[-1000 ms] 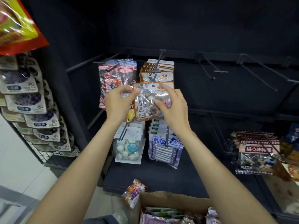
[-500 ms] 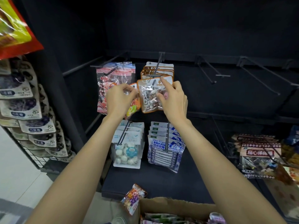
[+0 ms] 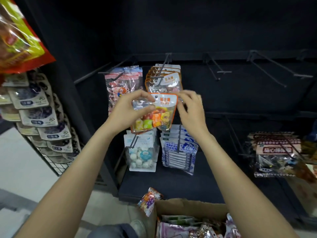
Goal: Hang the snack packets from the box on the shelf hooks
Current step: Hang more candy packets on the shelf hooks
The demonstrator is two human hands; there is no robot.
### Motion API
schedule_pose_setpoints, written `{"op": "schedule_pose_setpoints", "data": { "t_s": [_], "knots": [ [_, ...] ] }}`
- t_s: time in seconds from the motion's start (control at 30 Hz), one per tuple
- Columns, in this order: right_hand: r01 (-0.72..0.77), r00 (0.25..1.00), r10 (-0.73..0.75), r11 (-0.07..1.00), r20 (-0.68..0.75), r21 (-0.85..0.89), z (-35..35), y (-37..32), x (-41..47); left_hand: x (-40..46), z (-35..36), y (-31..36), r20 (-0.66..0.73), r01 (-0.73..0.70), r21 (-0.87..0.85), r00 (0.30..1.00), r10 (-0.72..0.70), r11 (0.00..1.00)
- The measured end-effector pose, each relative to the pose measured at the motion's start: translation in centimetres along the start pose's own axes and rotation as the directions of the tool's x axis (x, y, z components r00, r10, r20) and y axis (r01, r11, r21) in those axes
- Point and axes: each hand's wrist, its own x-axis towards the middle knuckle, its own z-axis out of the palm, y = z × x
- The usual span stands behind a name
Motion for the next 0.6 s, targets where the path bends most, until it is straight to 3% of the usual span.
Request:
{"op": "schedule_pose_setpoints", "data": {
  "t_s": [0.1,0.2,0.33,0.43,0.6],
  "knots": [
    [-0.169,0.985,0.147,0.906,0.086,0.387,-5.1,-1.7,-3.8,0.4,1.9,2.2,0.039,-0.033,-0.101,0.999,0.037,0.994],
    [-0.214,0.977,0.188,0.838,0.102,0.503,-9.2,-1.9,-5.9,1.1,4.8,4.3,0.087,-0.055,-0.119,0.994,0.065,0.991],
    [-0.232,0.972,0.219,0.855,0.082,0.464,-12.8,0.3,-6.2,2.2,9.0,6.4,0.127,-0.039,-0.143,0.99,0.057,0.989],
    [-0.223,0.973,0.227,0.915,0.029,0.335,-14.1,2.8,-5.5,3.3,11.6,7.1,0.17,-0.006,-0.15,0.985,0.032,0.989],
    [-0.146,0.989,0.148,0.987,-0.013,0.068,-13.6,5.5,-2.2,5.3,13.8,7.0,0.018,-0.037,-0.162,0.999,0.041,0.986]
  ]
}}
